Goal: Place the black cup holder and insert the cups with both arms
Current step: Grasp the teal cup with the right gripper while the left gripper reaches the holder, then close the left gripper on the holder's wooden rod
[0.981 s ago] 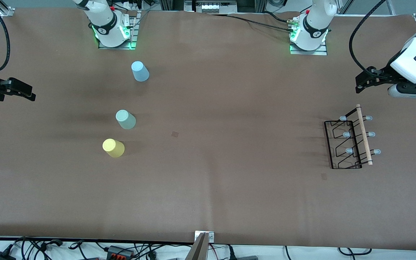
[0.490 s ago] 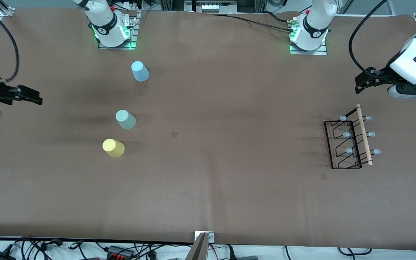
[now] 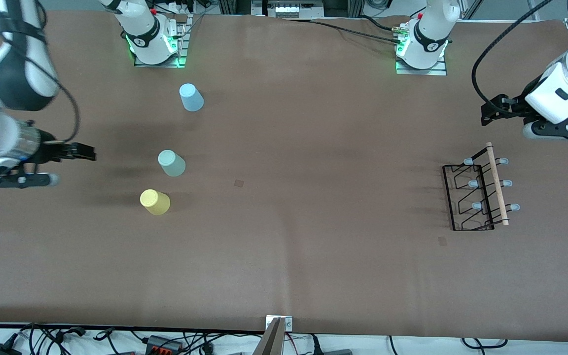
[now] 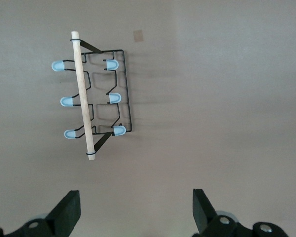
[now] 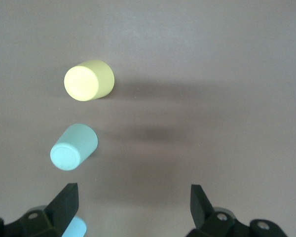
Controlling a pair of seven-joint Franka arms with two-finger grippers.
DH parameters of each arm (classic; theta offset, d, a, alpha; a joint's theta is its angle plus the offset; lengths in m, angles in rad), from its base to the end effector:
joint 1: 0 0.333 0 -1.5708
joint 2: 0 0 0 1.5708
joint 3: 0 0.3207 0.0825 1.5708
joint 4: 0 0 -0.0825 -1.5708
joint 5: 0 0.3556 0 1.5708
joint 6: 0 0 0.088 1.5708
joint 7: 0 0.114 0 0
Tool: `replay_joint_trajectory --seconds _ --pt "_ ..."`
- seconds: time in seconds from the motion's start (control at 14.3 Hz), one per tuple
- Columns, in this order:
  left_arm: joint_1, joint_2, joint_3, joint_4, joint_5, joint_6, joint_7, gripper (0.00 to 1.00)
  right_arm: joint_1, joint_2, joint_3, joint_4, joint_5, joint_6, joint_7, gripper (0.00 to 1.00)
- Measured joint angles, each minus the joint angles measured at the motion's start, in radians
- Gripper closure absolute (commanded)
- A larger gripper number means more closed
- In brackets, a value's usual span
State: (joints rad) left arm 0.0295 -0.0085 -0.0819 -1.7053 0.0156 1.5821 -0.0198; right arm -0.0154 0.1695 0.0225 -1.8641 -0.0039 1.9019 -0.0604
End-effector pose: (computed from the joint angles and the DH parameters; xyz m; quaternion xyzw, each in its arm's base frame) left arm 0.5167 -0.0255 0.5682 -0.9982 0.0168 0.0570 0.0102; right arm 0.5627 0.0032 0.4257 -0.9972 -0.0344 0.0658 0.0019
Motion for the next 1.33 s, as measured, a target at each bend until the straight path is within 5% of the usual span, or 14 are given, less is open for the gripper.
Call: replay_joint_trajectory --seconds 0.28,0.7,0.98,1.33 --pt "0.039 0.057 0.006 0.001 0.000 0.000 0.003 0.00 0.063 -0.099 0.004 -0.324 0.000 0.333 0.025 0.00" --pt "0.141 0.139 0.011 -0.005 0.051 0.045 0.018 0.00 0.164 -0.022 0.006 -0.397 0.000 0.571 0.162 0.00" --pt "0.143 0.226 0.005 -0.073 0.109 0.291 0.058 0.00 0.182 0.065 0.006 -0.399 0.000 0.676 0.217 0.00" --pt "0.193 0.242 0.005 -0.275 0.111 0.715 0.202 0.02 0.216 0.104 0.006 -0.421 0.000 0.735 0.281 0.00"
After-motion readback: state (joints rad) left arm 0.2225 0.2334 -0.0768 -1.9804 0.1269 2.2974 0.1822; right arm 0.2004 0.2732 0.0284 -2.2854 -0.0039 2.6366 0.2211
